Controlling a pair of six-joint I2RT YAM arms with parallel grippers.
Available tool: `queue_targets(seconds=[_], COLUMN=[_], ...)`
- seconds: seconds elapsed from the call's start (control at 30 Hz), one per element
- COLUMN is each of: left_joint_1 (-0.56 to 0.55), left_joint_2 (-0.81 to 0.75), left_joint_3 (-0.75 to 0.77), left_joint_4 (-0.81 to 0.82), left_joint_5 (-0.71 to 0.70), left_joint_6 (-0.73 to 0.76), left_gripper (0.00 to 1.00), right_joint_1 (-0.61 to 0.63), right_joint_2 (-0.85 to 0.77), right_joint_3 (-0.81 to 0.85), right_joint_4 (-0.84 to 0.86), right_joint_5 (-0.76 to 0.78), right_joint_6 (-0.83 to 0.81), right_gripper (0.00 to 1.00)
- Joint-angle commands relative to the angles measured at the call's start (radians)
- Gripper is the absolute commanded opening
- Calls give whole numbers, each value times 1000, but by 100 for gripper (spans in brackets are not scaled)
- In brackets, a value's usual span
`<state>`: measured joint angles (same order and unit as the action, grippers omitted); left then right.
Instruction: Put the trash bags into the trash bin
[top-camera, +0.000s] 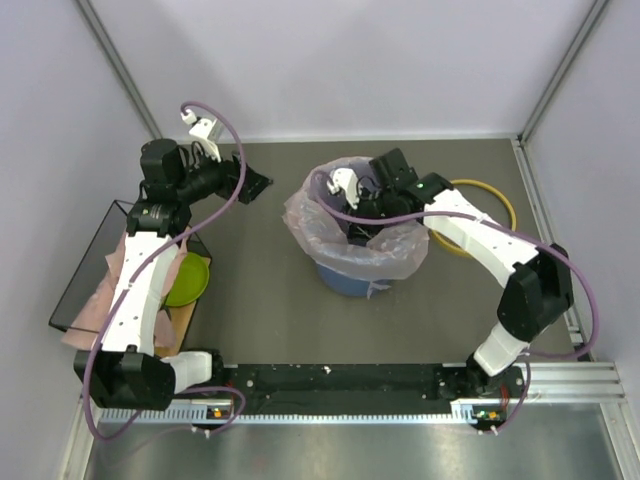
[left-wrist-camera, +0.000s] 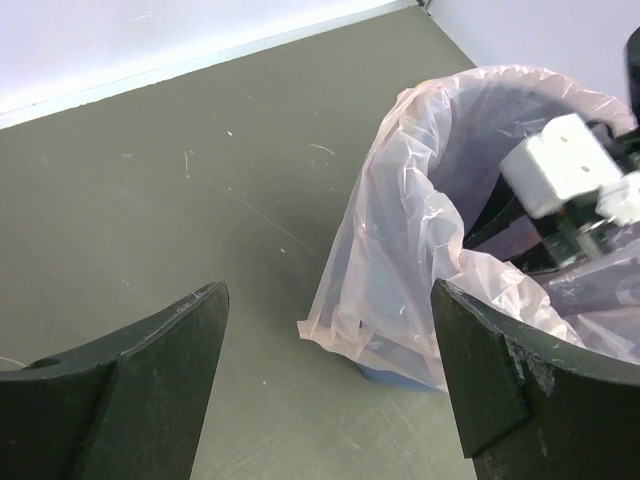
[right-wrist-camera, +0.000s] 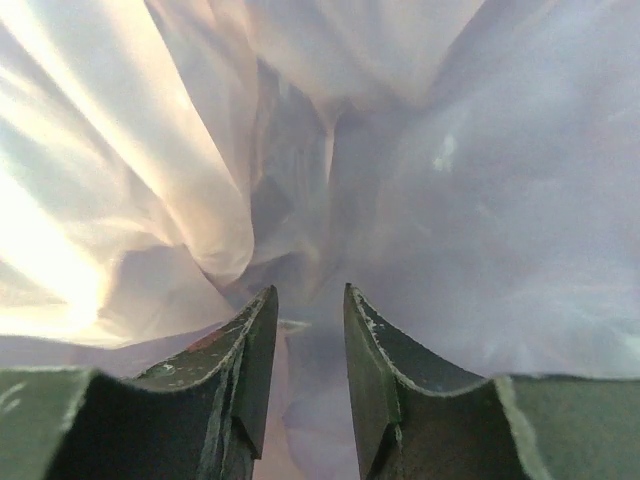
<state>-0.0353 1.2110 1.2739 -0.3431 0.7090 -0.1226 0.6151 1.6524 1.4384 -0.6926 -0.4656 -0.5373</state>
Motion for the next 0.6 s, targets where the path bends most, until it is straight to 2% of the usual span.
queue_targets(seconds=[0.0, 0.03, 0.07, 0.13, 0.17, 0.23, 0.27, 0.3, 0.37, 0.4, 0.43, 0.47, 0.53, 0.57], left_joint_1=[5, 5, 5, 5, 5, 5, 3, 3, 5, 5, 5, 5, 5, 5], left_joint_2=[1, 2, -1, 1, 1, 15, 34, 47, 83, 94, 107, 111, 119, 122], left_joint_3=[31, 31, 35, 38, 39, 48, 74, 93, 143, 160, 183, 192, 205, 205], left_joint_4=[72, 70, 73, 79, 91, 99, 90, 58, 21, -9, -23, -33, -57, -65], left_joint_5=[38, 41, 46, 56, 58, 82, 78, 63, 26, 18, 8, 4, 30, 49], left_joint_6=[-22, -22, -22, -18, -29, -51, -63, -66, -39, -23, -8, 21, 40, 58], left_gripper=[88, 88, 89, 89, 91, 93, 94, 98, 98, 98, 98, 98, 98, 98], right_joint_1=[-17, -59, -90, -147, -214, -276, -331, -363, -409, -411, -410, -467, -610, -691], right_joint_2=[-112, -129, -135, -152, -160, -187, -209, -232, -316, -342, -370, -412, -431, -402], right_joint_3=[189, 235, 328, 422, 491, 533, 528, 505, 394, 340, 220, 150, 18, -2], right_joint_4=[11, 10, 11, -1, -13, -69, -80, -85, -85, -91, -122, -122, -145, -229], right_joint_5=[-67, -80, -99, -134, -146, -139, -89, -79, 29, 65, 117, 213, 178, 88], right_joint_6=[123, 161, 240, 310, 342, 339, 342, 333, 257, 191, 16, -34, -99, -131], right_gripper=[36, 39, 51, 63, 73, 85, 91, 93, 99, 99, 99, 99, 99, 99])
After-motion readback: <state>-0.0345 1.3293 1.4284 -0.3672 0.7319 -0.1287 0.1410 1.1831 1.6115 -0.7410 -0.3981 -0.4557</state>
